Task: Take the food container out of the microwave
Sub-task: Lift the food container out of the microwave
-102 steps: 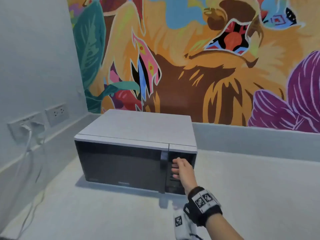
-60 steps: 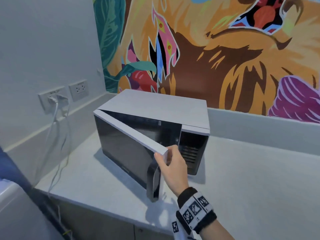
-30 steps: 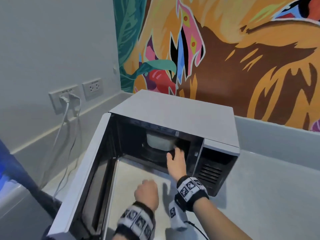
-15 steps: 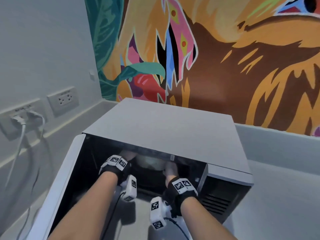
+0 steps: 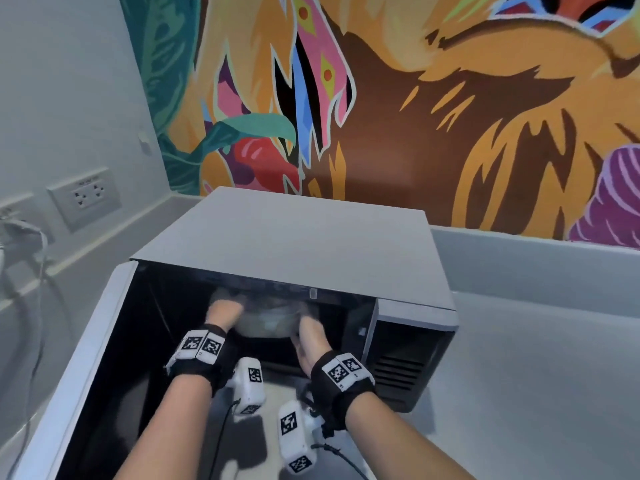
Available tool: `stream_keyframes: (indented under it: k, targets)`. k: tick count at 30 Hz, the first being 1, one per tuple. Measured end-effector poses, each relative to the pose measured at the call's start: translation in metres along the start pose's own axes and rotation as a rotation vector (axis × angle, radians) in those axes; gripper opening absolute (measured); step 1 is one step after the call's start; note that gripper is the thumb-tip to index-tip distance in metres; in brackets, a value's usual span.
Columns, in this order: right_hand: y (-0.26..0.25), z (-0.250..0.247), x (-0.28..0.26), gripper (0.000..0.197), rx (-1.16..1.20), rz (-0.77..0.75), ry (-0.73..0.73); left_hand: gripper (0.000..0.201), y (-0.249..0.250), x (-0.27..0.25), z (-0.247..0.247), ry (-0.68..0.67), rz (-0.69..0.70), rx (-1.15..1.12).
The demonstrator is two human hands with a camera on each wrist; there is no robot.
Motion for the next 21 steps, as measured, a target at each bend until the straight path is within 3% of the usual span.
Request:
stream_keyframes:
  k: [3, 7, 12, 17, 20, 21]
  targets:
    - [0.012, 0.002, -0.043, 0.050, -0.048, -0.059, -0.117, 0.052, -0.007, -0.048, -0.001, 0.209, -0.014, 0.039]
    - [0.043, -0.024, -0.099, 0.071, -0.077, -0.071, -0.219, 0.054, -0.029, -0.110, 0.015, 0.218, 0.000, 0.098]
    - [0.088, -0.096, -0.155, 0.065, -0.105, -0.071, -0.203, 0.054, -0.073, -0.178, 0.076, 0.080, 0.001, 0.130]
    - [0.109, -0.195, -0.204, 0.077, -0.151, -0.104, 0.008, 0.053, -0.091, -0.229, 0.170, -0.169, 0.091, 0.126]
    - [0.106, -0.248, -0.231, 0.045, -0.092, -0.136, 0.125, 0.049, -0.081, -0.254, 0.222, -0.281, 0.148, 0.115]
    - [0.103, -0.265, -0.239, 0.043, -0.082, -0.160, 0.155, 0.049, -0.077, -0.260, 0.237, -0.314, 0.170, 0.108]
Point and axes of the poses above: each hand's wrist, its own x-axis towards the middle knuckle, its own z-axis out of the palm, y = z × x, the point moved 3 cm from there along x, towards the middle knuckle, and after that the axes turned 9 degrees about -y, right-handed, at the moved point
